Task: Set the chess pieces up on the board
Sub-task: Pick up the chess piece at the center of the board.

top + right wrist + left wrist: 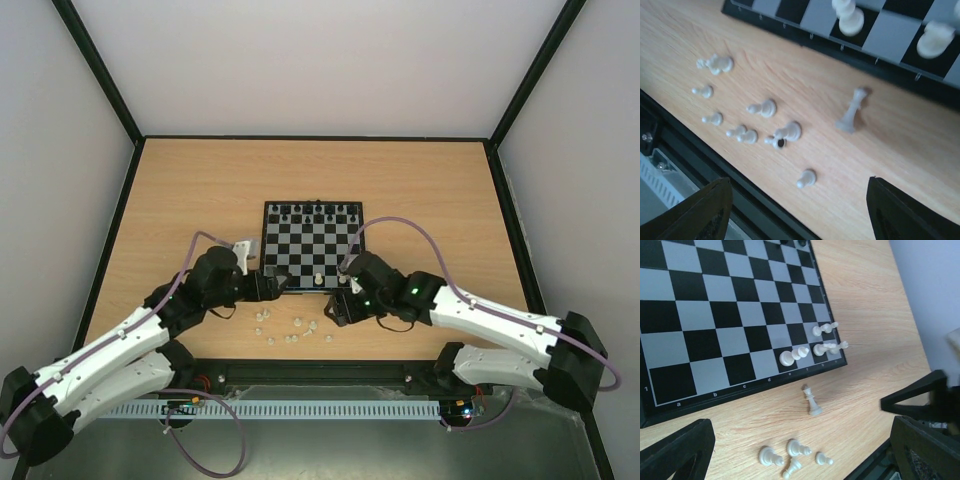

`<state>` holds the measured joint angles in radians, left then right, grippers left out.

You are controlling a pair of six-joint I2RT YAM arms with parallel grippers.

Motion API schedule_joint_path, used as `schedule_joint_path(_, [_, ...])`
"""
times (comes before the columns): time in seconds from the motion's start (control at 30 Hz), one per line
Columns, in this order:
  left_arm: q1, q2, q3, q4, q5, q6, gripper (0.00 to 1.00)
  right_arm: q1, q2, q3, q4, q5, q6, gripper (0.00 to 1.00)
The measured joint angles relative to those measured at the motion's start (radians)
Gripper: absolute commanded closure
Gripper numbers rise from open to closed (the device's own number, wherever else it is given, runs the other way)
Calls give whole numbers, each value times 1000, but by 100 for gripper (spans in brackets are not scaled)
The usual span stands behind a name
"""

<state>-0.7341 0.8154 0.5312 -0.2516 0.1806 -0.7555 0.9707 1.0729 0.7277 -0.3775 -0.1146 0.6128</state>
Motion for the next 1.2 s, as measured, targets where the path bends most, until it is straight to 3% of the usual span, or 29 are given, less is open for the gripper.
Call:
schedule_joint_path(0.1, [-1, -49, -1, -9, 3, 0, 1, 76, 49, -2, 1, 45, 15, 45])
schedule_joint_path(0.2, [-2, -108, 1, -24, 4, -6, 1, 140, 102, 16, -4, 101, 39, 52])
schedule_joint_path(0.5, [-2, -267, 32, -99, 2, -14, 1, 221, 377, 203, -19, 251, 68, 51])
schedule_joint_path(0.73, [-2, -282, 42, -153, 3, -11, 1, 257, 567, 353, -58, 331, 77, 55])
schedule_joint_path(1.2, [-2, -324, 42, -189, 2, 8, 1, 274, 595, 362, -144, 354, 112, 60])
